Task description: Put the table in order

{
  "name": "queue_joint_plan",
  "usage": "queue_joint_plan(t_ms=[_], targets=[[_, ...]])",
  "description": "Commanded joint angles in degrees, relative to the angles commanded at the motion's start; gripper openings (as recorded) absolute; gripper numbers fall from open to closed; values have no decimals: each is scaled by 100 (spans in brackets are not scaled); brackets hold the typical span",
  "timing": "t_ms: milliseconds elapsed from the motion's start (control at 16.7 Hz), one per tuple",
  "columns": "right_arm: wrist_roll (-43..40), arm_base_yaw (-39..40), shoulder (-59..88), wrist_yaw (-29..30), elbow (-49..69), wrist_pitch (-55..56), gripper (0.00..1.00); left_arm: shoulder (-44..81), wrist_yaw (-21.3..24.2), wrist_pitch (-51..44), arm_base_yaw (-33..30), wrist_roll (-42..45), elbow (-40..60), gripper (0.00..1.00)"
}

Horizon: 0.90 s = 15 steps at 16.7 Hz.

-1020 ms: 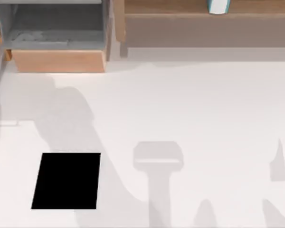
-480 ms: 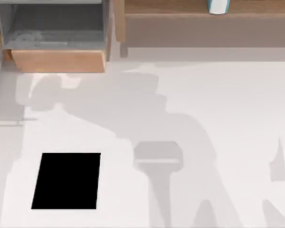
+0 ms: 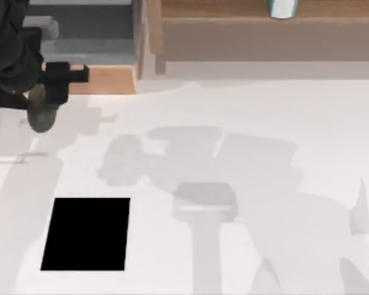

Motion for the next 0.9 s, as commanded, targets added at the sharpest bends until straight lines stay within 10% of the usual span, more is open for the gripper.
queue_joint_plan(t_ms=[900], targets=[[0, 0, 0, 0, 0, 0, 100, -1001, -241, 805, -1767, -1654, -3028, 0]])
